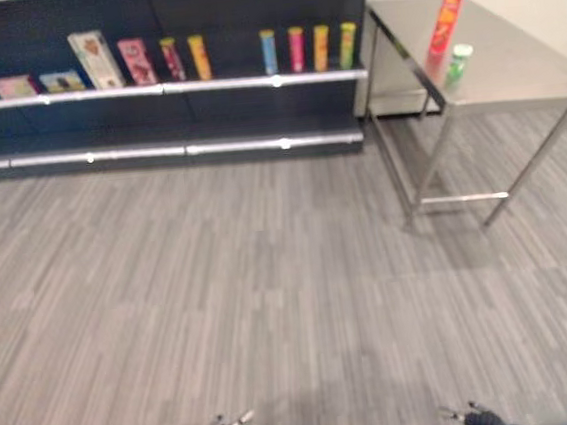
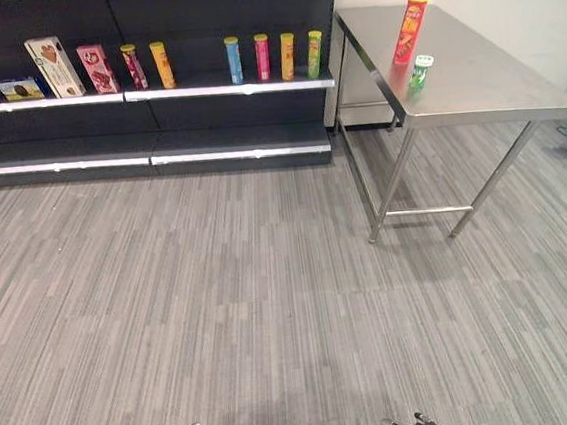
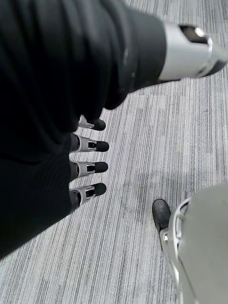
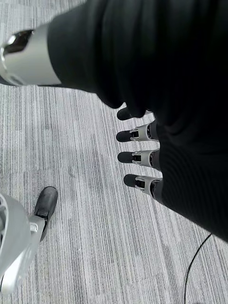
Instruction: Put the goods on the table back onto the shelves and tidy them up.
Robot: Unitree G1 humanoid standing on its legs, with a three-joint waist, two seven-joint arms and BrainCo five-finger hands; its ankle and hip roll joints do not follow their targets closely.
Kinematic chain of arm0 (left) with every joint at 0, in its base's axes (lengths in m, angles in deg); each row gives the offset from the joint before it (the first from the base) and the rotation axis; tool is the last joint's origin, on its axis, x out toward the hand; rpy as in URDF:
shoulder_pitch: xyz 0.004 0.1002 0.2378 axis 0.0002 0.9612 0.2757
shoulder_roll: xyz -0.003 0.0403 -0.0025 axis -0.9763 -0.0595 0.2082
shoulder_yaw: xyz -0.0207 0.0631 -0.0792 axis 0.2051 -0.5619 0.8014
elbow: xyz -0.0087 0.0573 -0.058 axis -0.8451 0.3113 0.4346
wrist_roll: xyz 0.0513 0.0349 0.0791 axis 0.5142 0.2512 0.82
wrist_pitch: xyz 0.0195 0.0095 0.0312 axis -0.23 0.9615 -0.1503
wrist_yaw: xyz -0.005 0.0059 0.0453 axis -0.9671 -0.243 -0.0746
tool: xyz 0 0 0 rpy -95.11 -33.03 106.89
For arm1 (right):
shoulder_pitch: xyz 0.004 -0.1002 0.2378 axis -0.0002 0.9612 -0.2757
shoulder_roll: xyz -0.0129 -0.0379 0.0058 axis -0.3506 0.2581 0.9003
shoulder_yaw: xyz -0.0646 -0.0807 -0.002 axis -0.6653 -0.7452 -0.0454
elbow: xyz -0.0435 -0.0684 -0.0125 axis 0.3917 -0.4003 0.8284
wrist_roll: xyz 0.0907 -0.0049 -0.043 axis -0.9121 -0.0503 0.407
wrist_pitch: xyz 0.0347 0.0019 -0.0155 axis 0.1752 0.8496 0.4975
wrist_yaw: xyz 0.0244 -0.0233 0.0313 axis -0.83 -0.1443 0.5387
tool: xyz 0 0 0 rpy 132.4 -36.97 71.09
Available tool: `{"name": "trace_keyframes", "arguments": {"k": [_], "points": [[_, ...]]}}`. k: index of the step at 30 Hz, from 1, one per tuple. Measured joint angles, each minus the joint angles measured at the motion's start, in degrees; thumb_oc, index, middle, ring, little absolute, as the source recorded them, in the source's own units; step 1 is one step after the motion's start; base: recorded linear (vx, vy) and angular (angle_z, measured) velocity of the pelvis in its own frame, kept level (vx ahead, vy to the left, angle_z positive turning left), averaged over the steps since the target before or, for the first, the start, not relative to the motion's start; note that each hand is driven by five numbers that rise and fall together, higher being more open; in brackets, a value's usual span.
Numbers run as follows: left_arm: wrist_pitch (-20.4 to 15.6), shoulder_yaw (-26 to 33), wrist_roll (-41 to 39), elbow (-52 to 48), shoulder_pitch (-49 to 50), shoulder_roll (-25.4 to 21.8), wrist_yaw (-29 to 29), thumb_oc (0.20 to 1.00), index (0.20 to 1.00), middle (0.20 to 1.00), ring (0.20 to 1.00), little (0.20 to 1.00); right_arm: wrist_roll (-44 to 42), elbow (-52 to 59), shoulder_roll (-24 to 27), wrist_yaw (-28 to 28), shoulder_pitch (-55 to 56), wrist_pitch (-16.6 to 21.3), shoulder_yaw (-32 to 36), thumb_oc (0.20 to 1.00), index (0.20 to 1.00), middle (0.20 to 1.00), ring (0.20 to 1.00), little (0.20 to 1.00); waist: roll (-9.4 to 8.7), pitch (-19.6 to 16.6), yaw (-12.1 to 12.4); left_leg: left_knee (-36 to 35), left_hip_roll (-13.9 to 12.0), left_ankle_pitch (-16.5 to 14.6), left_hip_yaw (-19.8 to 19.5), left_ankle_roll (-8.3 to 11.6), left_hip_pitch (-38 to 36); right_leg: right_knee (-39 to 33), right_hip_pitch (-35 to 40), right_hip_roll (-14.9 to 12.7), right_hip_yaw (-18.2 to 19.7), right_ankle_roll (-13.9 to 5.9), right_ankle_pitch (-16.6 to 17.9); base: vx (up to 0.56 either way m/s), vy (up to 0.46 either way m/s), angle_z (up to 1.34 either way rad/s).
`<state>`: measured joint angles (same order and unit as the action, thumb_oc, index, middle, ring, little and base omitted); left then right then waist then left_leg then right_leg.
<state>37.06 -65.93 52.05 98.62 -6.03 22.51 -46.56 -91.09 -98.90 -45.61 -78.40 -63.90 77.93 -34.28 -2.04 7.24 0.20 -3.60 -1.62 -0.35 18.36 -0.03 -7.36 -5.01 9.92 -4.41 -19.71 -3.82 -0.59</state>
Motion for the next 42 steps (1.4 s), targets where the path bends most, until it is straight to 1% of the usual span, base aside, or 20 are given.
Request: {"name": "trace_keyframes", "arguments": {"k": [3, 9, 12, 18, 21, 33, 41, 42], "points": [[0.0, -0.2, 0.0, -0.8, -0.3, -0.1, -0.4, 1.000, 1.000, 1.000, 1.000, 1.000, 0.1, 0.0, 0.0, 0.0, -0.3, 0.0, -0.1, 1.000, 1.000, 1.000, 1.000, 1.000, 0.36, 0.3, 0.0, -0.5, 0.0, 0.0, 0.2, 0.04, -0.8, 0.0, 0.5, 0.0, 0.0, -0.02, 0.0, 0.00, 0.000, 0.00], [-0.1, -0.7, 0.7, -0.9, -1.3, -0.8, -1.8, 1.000, 1.000, 1.000, 1.000, 1.000, 0.1, 0.0, 0.0, -0.1, -0.6, 0.0, -0.1, 1.000, 1.000, 1.000, 1.000, 1.000, 0.28, 0.3, -0.1, -0.6, 0.1, 0.0, 0.3, 0.04, -0.9, 0.0, 0.5, 0.0, 0.1, -0.02, 0.0, 0.00, 0.000, 0.00], [-0.1, -0.7, 2.6, -0.4, -1.5, -1.1, -1.9, 1.000, 1.000, 1.000, 1.000, 1.000, 0.1, 0.0, 0.0, -0.1, -0.4, 0.0, -0.1, 1.000, 1.000, 1.000, 1.000, 1.000, 0.27, 0.3, -0.2, -0.6, 0.0, 0.0, 0.3, 0.04, -1.0, 0.0, 0.7, 0.0, 0.1, -0.02, 0.0, 0.00, 0.000, 0.00], [-0.1, -2.4, 3.1, 1.1, -1.5, -1.4, -1.9, 1.000, 1.000, 1.000, 1.000, 1.000, 0.2, -0.3, 0.0, -0.2, 0.5, 0.0, -0.1, 1.000, 1.000, 1.000, 1.000, 1.000, 0.24, 0.2, -0.3, -1.0, 0.1, 0.1, 0.9, 0.13, -1.6, 0.0, 0.7, 0.0, 0.4, -0.07, 0.0, 0.00, 0.007, -0.02], [-0.1, -2.4, 4.7, 1.5, -1.6, -1.4, -1.9, 1.000, 1.000, 1.000, 1.000, 1.000, 0.2, -0.6, 0.0, -0.3, 0.7, 0.0, -0.1, 1.000, 1.000, 1.000, 1.000, 1.000, 0.12, 0.1, -0.8, -1.2, 0.1, 0.1, 1.0, 0.13, -1.7, 0.0, 0.7, 0.0, 0.5, -0.08, 0.0, 0.00, 0.000, 0.00], [-0.1, -2.4, 5.2, 2.9, -1.6, -1.5, -1.9, 1.000, 1.000, 1.000, 1.000, 1.000, 0.3, -1.8, 0.0, -0.6, 0.9, 0.0, -0.2, 1.000, 1.000, 1.000, 1.000, 1.000, -0.08, -0.1, -1.3, -1.3, 0.1, 0.1, 1.4, 0.12, -1.9, 0.0, 0.6, 0.0, 1.1, -0.19, 0.1, 0.00, 0.008, -0.01], [-0.1, -2.4, 5.2, 2.9, -1.9, -1.6, -1.9, 1.000, 1.000, 1.000, 1.000, 1.000, 1.3, -1.9, 0.0, -0.6, 0.9, -0.1, -0.2, 1.000, 1.000, 1.000, 1.000, 1.000, -0.30, -0.3, -1.3, -1.4, 0.4, 0.0, 2.7, -0.05, -1.6, 0.3, -0.7, -0.2, 2.7, -0.54, 0.9, -0.01, 0.103, -0.12], [-0.1, -2.4, 5.2, 3.2, -2.4, -1.6, -1.9, 1.000, 1.000, 1.000, 1.000, 1.000, 1.3, -2.4, 0.1, -0.6, 0.4, -0.2, -0.1, 1.000, 1.000, 1.000, 1.000, 1.000, -0.24, -0.1, -1.3, -1.5, 0.2, -0.1, 3.0, -0.32, -1.1, 2.7, -2.5, -0.3, 3.1, -0.60, 0.8, -0.04, 0.140, -0.18]]}}
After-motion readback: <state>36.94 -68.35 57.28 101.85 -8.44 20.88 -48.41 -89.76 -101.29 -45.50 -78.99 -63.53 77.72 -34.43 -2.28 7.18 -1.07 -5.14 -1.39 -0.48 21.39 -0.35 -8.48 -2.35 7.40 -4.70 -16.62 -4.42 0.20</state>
